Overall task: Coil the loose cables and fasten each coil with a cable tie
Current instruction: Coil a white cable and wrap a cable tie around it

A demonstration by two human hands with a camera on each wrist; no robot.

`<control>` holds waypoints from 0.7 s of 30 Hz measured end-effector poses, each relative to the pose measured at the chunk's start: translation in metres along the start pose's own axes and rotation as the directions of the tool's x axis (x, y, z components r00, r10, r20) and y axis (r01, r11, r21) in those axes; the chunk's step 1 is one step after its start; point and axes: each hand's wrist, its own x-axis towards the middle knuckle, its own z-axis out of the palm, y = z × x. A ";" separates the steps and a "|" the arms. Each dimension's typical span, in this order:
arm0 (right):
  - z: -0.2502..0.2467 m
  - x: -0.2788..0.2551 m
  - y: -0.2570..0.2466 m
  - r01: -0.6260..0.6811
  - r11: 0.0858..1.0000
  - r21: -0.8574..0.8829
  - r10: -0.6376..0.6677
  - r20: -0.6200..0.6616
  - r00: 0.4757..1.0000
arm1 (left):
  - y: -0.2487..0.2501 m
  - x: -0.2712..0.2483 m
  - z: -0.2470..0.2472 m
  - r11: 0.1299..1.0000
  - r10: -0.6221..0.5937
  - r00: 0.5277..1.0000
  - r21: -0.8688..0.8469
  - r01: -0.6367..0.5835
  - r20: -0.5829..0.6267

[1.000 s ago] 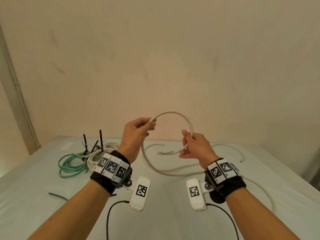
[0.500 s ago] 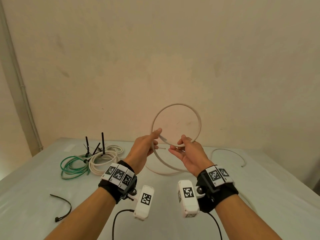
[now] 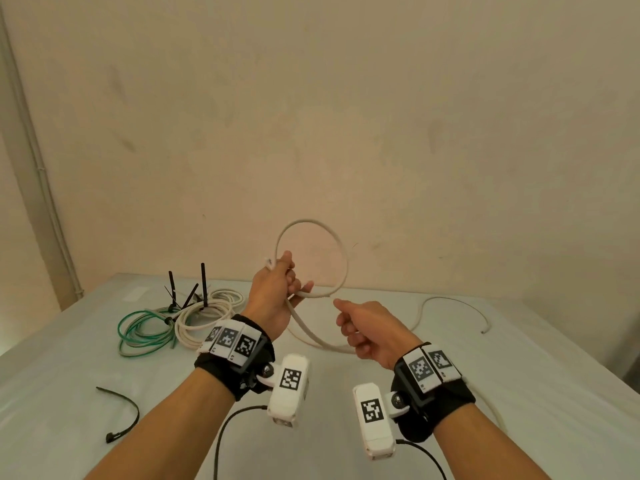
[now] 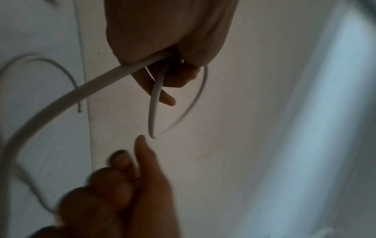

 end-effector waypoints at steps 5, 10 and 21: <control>0.008 -0.008 0.007 -0.216 0.972 -0.096 0.235 0.311 0.921 | 0.008 -0.005 0.001 0.987 -0.036 0.997 -0.156 0.045 0.063; 0.023 0.007 0.010 -0.338 0.820 0.461 0.138 0.414 0.900 | 0.002 -0.011 -0.001 0.973 -0.043 0.993 -0.220 0.066 0.109; 0.025 0.020 0.004 -0.095 0.475 0.875 -0.050 0.135 0.990 | 0.021 -0.010 -0.003 0.971 -0.052 0.994 -0.228 0.073 0.100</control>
